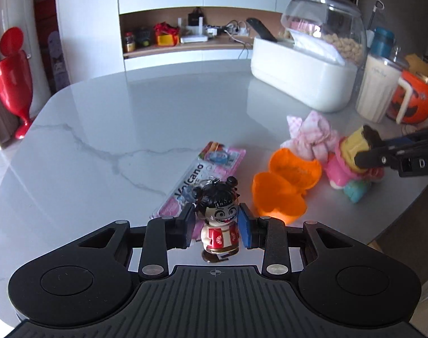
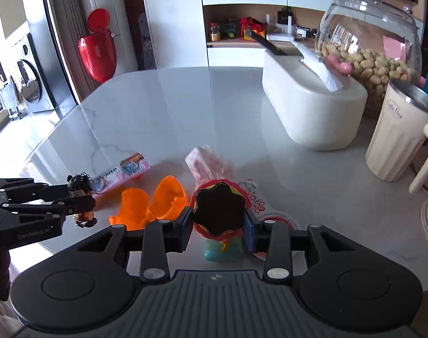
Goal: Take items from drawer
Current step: 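Lift both held items out and set them on the countertop, then reach both tools back down into the open drawer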
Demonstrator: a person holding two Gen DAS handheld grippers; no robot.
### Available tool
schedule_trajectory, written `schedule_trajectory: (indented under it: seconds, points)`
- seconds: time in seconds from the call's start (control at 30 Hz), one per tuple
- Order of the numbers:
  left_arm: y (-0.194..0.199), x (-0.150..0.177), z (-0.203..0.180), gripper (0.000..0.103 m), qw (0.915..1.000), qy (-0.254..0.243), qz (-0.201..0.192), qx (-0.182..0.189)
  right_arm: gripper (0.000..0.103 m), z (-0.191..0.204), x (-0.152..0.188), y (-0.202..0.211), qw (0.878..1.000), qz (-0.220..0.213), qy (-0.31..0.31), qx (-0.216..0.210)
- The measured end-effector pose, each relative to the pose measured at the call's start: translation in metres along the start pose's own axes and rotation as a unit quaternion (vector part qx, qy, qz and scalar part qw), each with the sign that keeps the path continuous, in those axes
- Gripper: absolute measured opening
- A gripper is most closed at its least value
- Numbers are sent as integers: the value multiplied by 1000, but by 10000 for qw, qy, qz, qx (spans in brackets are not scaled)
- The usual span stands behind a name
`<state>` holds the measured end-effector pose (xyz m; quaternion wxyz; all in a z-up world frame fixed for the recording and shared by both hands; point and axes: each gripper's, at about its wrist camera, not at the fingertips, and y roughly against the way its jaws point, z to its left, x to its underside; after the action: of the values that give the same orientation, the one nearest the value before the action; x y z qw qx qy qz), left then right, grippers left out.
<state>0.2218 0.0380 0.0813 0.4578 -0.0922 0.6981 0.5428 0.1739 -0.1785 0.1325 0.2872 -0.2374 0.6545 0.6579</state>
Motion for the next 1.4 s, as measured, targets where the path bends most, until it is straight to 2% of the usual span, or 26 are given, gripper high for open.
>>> schedule_trajectory:
  seconds: [0.07,0.13,0.27,0.43,0.5,0.6,0.7,0.97,1.07,1.17,1.3,1.4]
  points:
    - [-3,4,-8,36,9992,-322,-172,-131,38,3,6,-9,9993,-226,224,184]
    - [-2,7,-15,36,9983,-484,-253,-178,38,10,9,-12,9978,-323,509,264]
    - [-6,9,-25,37,9966,-731,-342,-183,38,18,11,-16,9957,-518,684,356]
    - [-3,3,-28,36,9983,-487,-316,41,38,22,17,-16,9932,-799,804,263]
    - [1,1,-29,36,9982,-462,-379,22,40,20,16,-16,9935,-854,739,158]
    - [9,1,-26,36,9982,-408,-445,-8,43,11,17,-15,9944,-891,552,-112]
    - [13,4,-26,36,9988,-318,-347,92,44,-3,24,-11,9949,-875,250,-424]
    - [9,16,-49,36,9981,-570,-207,89,44,-23,61,-12,9952,-845,205,-451]
    - [8,17,-56,36,9969,-766,-183,-85,44,-17,66,-7,9937,-977,428,-337]
    - [9,18,-60,36,9950,-956,-156,-254,44,-12,66,1,9913,-1101,575,-443]
    - [12,18,-59,37,9938,-1046,-118,-364,60,-3,68,14,9874,-1321,767,-410]
    - [13,19,-56,37,9937,-1047,-102,-379,62,2,74,21,9862,-1297,912,-477]
